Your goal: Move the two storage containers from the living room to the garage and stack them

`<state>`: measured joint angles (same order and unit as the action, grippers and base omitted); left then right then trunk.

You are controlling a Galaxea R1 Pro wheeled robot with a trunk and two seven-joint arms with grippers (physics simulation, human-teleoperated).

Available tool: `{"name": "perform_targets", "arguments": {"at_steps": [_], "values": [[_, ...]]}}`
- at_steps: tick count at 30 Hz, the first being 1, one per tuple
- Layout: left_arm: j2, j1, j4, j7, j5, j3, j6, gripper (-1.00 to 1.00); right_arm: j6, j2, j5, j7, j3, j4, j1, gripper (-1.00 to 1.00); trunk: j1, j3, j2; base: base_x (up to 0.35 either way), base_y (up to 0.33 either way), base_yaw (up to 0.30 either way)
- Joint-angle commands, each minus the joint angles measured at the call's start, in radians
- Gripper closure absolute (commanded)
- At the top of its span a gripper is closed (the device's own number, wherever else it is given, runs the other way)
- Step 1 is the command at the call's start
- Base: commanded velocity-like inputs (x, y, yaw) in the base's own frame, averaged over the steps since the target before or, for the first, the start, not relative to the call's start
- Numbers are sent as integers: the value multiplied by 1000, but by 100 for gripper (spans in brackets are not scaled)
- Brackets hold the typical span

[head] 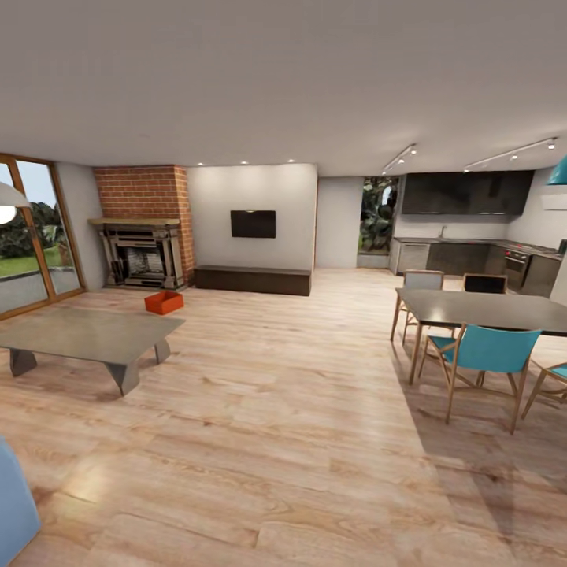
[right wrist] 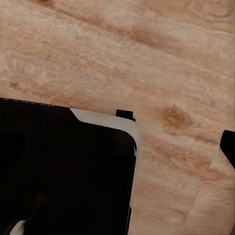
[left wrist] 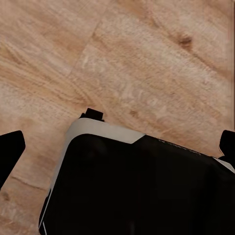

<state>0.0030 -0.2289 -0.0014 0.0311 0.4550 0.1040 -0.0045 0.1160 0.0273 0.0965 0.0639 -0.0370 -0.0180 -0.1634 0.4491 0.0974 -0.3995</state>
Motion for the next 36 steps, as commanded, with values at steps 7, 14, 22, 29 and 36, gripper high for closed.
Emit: {"name": "perform_targets", "arguments": {"at_steps": [7, 14, 22, 29, 36], "values": [[0, -1, 0, 3, 8, 9, 0, -100, 1, 1, 8, 6, -3, -2, -1, -100, 1, 0, -1, 323, 0, 0], [1, 0, 0, 3, 8, 8, 0, -100, -1, -1, 4, 4, 5, -2, -1, -100, 1, 0, -1, 323, 0, 0], [1, 0, 0, 3, 7, 9, 5, -100, 0, -1, 6, 3, 5, -2, -1, -100, 1, 0, -1, 323, 0, 0], [1, 0, 0, 3, 8, 9, 3, -100, 6, -1, 8, 1, 3, -2, -1, -100, 1, 0, -1, 323, 0, 0], [1, 0, 0, 2, 7, 9, 5, -100, 11, 6, -37, -28, 30, -2, -1, -100, 1, 0, -1, 322, 0, 0]]}}
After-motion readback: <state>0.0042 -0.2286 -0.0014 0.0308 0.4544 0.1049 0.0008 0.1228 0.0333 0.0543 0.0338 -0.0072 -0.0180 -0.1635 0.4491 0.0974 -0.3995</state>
